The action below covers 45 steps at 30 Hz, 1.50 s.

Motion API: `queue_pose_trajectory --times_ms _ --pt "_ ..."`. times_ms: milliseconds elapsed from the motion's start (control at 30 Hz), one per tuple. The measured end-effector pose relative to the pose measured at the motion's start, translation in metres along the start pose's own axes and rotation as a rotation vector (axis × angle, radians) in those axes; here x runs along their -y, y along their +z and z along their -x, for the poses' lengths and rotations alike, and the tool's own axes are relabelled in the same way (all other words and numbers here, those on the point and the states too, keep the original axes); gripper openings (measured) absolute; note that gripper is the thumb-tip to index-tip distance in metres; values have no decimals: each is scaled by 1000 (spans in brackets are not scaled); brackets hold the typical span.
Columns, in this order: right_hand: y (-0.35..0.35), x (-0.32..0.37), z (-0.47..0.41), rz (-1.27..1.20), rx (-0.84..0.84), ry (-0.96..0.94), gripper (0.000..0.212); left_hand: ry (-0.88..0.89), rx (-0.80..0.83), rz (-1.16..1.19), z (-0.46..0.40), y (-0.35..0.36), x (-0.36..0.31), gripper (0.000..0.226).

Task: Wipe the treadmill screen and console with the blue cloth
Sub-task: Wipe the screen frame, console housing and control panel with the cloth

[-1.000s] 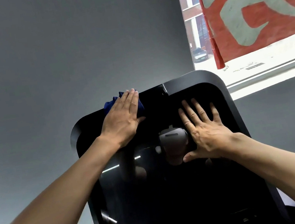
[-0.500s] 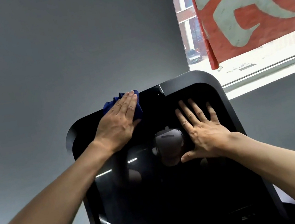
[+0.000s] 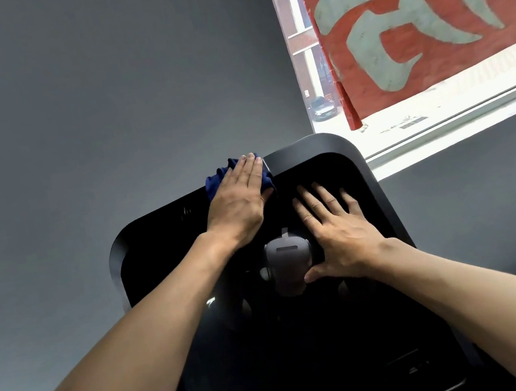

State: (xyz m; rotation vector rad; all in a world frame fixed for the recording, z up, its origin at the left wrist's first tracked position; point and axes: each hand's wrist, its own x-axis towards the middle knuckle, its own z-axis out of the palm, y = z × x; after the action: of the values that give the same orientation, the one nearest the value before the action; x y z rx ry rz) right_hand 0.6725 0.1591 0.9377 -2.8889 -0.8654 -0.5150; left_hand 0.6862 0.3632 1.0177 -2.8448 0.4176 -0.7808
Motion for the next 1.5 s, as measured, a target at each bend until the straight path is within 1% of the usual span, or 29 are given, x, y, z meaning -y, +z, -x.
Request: queue_pose_trajectory --times_ms 67,100,133,167,233,367,433,533,567,633,700,767,800,833,900,933,967,1000,1067,1100,1167,1200,1300,1367,1400,1433,1500 --pt "0 -2 11 15 -127 71 126 -7 -5 55 5 -5 -2 61" --pt "2 -6 18 9 -179 152 128 -22 -7 88 8 -6 -3 60" --pt "3 -10 25 -16 -182 237 135 -37 -11 109 10 -7 -5 59" --pt "6 -14 31 -37 -146 305 140 -48 -15 121 9 -7 -7 59" --pt "15 -18 38 -54 -25 366 137 -33 -18 107 2 -8 -17 59" --pt "23 -18 36 -92 23 362 132 29 48 -49 -40 3 -47 60" --pt "25 -21 36 -107 24 368 132 24 82 -103 -62 6 -61 60" --pt "27 -24 41 -97 11 362 131 23 84 -177 -65 10 -64 63" --pt "27 -24 42 -95 2 359 130 44 71 -230 -57 11 -58 63" --pt "27 -24 43 -94 -7 361 129 113 -28 -334 -35 16 -47 57" --pt "27 -23 44 -97 8 364 128 184 -73 -423 -21 14 -42 54" --pt "27 -22 43 -98 17 363 128 157 -1 -475 -25 11 -41 56" --pt "27 -22 42 -101 18 362 128 103 97 -467 -33 6 -44 56" --pt "26 -22 42 -104 20 363 128 56 164 -425 -45 0 -48 61" --pt "25 -23 42 -100 23 366 127 -24 211 -337 -60 0 -55 78" --pt "25 -23 43 -97 26 367 127 -38 209 -319 -61 2 -56 79" --pt "24 -22 44 -98 31 365 127 -36 188 -332 -57 4 -56 75" --pt "24 -21 44 -105 30 364 127 -19 128 -355 -48 7 -55 68" --pt "24 -22 46 -118 21 362 128 92 -68 -416 -22 12 -52 58" --pt "25 -22 46 -122 17 360 128 147 -131 -430 -11 15 -48 56" --pt "27 -23 45 -124 -2 355 127 171 -164 -403 -1 16 -36 57" --pt "28 -24 46 -128 -14 355 127 145 -159 -358 -1 15 -31 59" --pt "32 -25 46 -140 -38 354 125 -8 -70 -266 -11 12 -28 66" --pt "35 -25 46 -155 -56 352 124 -8 -41 -278 -24 11 -32 62" --pt "36 -25 46 -168 -66 353 124 -5 -22 -275 -33 8 -37 64" --pt "37 -25 45 -177 -73 354 124 -32 19 -280 -43 5 -45 70" --pt "38 -26 45 -181 -82 356 124 -132 151 -311 -62 1 -58 83"
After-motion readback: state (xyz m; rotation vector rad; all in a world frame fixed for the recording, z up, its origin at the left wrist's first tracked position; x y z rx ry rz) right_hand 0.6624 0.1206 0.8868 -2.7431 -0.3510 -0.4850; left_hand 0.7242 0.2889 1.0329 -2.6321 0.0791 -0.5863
